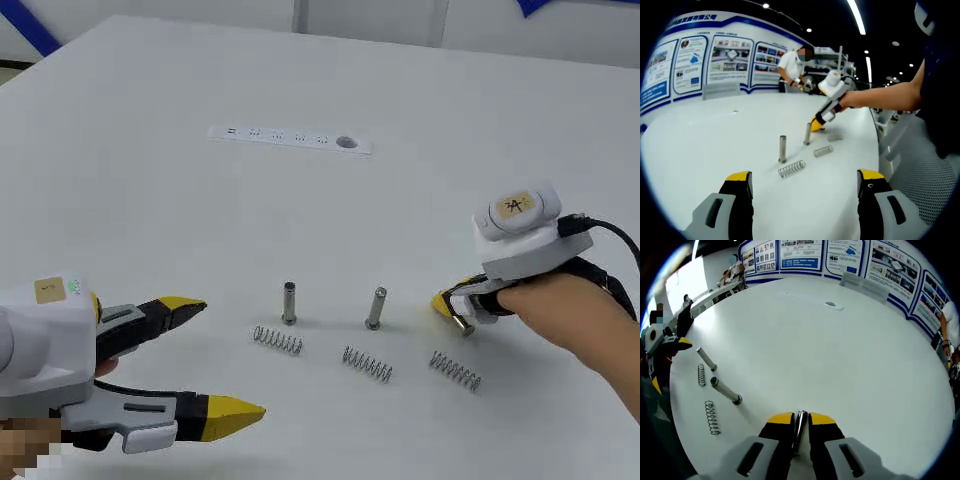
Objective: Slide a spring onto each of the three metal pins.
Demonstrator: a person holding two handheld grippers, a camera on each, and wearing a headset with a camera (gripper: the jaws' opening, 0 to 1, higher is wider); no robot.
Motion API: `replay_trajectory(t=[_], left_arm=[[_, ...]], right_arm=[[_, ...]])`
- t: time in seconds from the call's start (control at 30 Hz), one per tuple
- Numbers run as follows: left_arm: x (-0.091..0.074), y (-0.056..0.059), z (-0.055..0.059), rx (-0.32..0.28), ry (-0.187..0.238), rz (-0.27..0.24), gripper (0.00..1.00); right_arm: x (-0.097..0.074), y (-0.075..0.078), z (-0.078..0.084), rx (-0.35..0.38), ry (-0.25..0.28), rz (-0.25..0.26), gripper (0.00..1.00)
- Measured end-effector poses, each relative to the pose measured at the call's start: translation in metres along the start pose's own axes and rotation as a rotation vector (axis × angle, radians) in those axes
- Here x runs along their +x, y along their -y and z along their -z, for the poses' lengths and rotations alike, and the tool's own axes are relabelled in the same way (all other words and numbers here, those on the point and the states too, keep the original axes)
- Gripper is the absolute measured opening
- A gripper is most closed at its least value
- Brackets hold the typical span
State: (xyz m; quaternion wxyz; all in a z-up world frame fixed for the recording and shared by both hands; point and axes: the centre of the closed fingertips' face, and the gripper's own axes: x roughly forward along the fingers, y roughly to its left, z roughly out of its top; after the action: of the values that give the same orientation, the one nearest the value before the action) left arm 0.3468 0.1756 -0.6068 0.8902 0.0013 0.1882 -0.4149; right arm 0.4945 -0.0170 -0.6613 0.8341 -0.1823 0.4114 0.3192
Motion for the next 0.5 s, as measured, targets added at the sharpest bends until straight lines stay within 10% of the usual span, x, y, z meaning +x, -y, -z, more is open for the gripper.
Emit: replay_trajectory(t=[0.5], left_arm=[[-0.0001, -0.0004, -0.0005, -0.007, 0.006, 0.0, 0.86]], right_arm=[[-0.0004, -0.0008, -0.001, 0.022, -0.014, 0.001, 0.09]])
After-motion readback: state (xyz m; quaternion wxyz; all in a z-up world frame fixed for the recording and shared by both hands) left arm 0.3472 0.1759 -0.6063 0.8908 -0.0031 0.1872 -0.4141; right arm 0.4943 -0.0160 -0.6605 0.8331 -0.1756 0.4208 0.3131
